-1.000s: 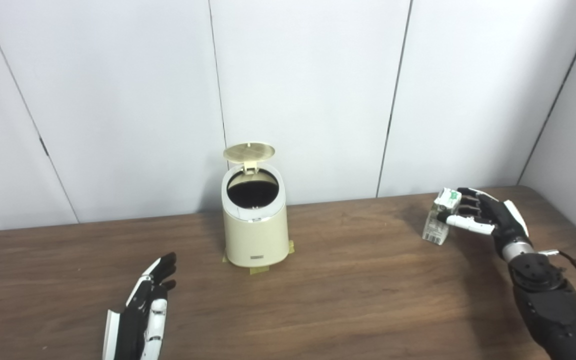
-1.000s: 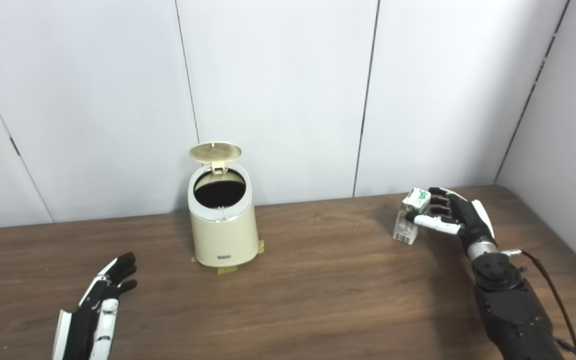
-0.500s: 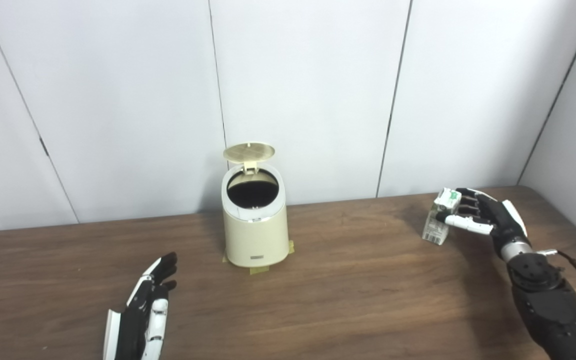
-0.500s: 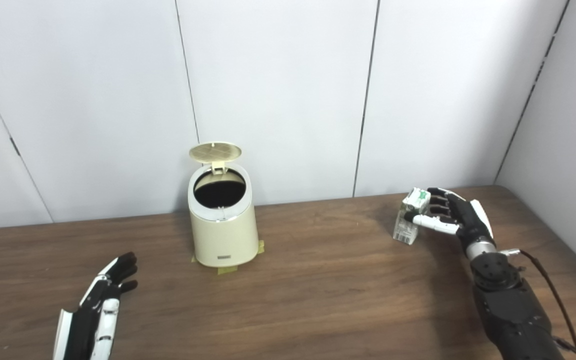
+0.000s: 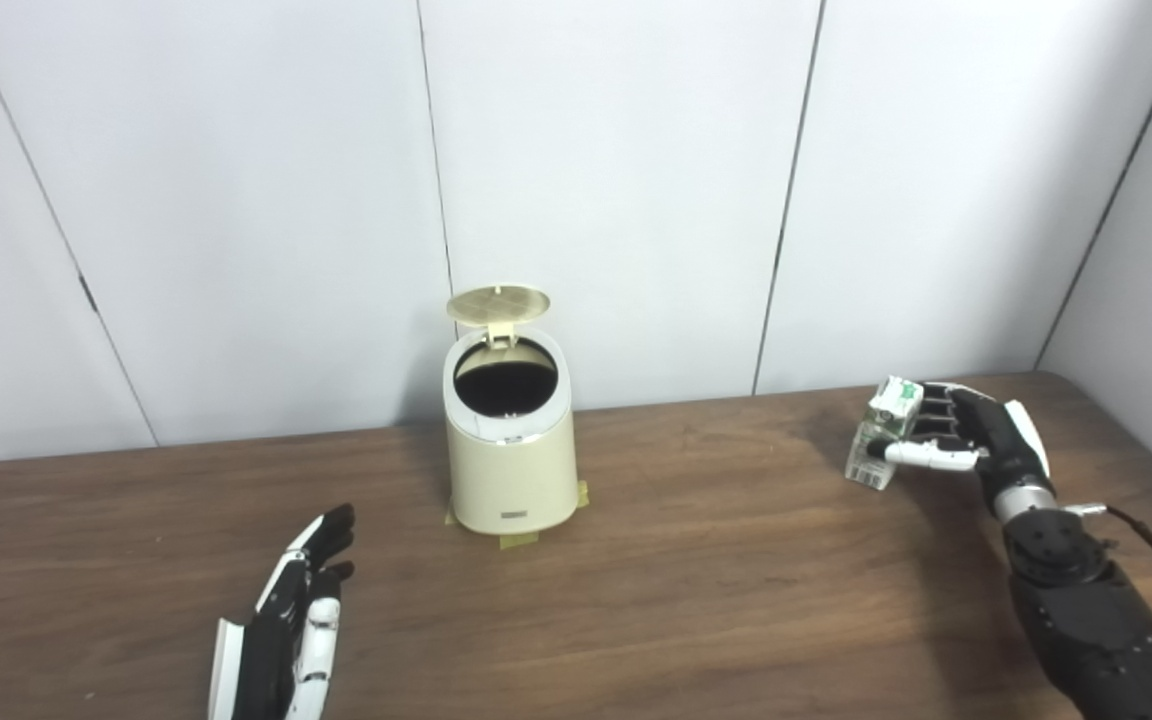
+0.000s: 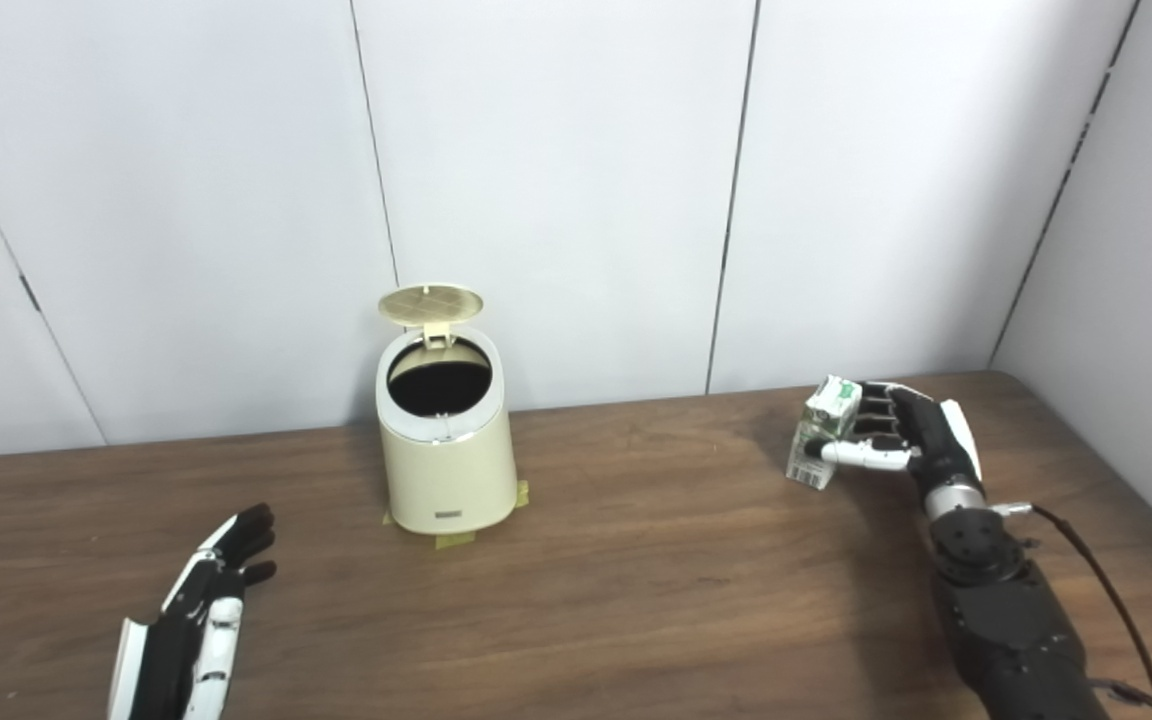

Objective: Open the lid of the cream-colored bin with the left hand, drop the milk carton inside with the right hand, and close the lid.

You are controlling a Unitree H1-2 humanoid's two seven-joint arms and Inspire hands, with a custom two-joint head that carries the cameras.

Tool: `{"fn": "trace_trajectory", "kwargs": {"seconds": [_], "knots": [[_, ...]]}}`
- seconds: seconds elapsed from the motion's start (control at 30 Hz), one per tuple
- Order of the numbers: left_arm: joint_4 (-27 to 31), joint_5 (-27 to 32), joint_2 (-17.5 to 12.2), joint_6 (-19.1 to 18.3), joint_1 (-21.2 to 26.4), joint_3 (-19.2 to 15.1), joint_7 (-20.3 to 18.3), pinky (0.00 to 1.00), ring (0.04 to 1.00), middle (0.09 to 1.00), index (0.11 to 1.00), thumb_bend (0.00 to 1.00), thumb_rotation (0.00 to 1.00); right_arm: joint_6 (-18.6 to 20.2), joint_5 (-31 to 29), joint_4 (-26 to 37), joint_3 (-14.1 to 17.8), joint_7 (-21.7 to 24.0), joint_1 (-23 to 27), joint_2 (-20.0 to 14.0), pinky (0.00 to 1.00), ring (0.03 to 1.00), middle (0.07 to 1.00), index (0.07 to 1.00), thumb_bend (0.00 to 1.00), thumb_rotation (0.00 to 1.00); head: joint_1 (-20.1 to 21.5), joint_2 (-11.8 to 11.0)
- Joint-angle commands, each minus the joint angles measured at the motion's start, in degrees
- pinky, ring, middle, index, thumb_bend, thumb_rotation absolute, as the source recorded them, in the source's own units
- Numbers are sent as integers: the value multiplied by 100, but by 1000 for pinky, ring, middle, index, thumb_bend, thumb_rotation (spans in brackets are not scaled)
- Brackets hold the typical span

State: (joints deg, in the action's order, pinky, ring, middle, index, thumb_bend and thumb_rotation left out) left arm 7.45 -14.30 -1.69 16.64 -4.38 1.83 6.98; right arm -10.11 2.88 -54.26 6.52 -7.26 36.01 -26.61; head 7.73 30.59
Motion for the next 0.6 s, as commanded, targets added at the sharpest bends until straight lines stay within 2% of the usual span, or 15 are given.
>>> {"fn": "trace_trajectory", "kwargs": {"seconds": [0.0, 0.03, 0.1, 0.13, 0.2, 0.37, 0.57], "knots": [[-187, -141, -183, 125, -289, -60, 2, 780, 846, 859, 849, 288, 905, -260, 67, 123, -3, -138, 281, -104, 383, 463, 512, 481, 533, 11, 7, 7], [-186, -113, -187, 129, -290, -57, -17, 780, 845, 858, 848, 294, 903, -241, 76, 150, -2, -159, 266, -90, 359, 440, 498, 481, 532, 5, -18, 3], [-170, -86, -182, 112, -295, -57, -41, 780, 845, 857, 845, 298, 900, -231, 69, 187, 13, -187, 241, -61, 391, 468, 516, 474, 527, 1, -8, -10], [-158, -72, -178, 96, -299, -59, -54, 782, 844, 854, 840, 300, 898, -234, 72, 214, 17, -211, 226, -41, 451, 525, 533, 464, 524, 0, 14, -12], [-157, -61, -176, 103, -300, -62, -66, 784, 842, 850, 835, 303, 895, -269, 101, 252, 7, -264, 205, -15, 495, 564, 546, 457, 521, 0, 27, -18], [-186, -108, -175, 139, -290, -51, -55, 769, 836, 844, 830, 279, 894, -544, 287, 288, -77, -486, 183, 42, 443, 490, 526, 467, 525, 0, 32, -33], [-219, -153, -186, 168, -276, -21, -58, 784, 837, 840, 827, 281, 887, -832, 406, 135, -164, -569, 244, 43, 449, 489, 508, 472, 527, 0, 28, -62]]}}
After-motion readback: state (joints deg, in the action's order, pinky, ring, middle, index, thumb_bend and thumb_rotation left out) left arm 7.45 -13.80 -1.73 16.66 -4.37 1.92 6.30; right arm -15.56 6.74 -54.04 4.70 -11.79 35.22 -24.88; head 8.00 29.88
